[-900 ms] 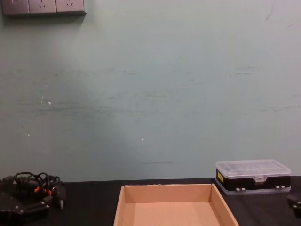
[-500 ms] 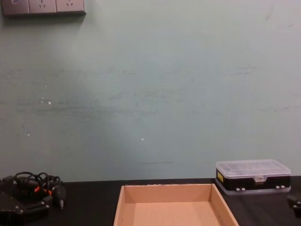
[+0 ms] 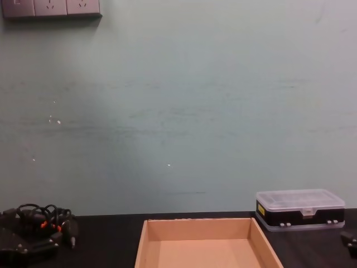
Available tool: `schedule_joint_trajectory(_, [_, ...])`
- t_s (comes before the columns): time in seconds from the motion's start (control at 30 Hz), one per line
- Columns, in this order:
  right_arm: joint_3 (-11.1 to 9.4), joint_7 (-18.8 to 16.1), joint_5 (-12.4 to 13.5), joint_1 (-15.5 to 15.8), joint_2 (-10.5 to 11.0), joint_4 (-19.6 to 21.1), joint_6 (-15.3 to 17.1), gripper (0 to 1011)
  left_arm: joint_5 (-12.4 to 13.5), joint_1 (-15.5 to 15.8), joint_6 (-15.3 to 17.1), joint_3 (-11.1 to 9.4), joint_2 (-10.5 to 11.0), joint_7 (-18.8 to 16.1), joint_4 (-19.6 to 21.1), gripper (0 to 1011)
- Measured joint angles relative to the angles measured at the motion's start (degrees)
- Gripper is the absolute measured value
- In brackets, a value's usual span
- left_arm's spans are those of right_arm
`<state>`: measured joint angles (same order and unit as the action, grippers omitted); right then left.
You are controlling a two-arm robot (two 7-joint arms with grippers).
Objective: Use one hand to pick up the angle iron from the table and place it into the box.
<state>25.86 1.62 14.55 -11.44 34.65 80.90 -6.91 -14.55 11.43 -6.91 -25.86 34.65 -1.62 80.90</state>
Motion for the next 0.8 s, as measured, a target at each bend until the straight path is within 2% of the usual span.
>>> schedule_joint_trajectory(0.8, [0.0,0.0,0.0,0.0,0.0,0.0,0.0,1000,0.0,0.0,0.0,0.0,0.0,0.0,0.0,1011])
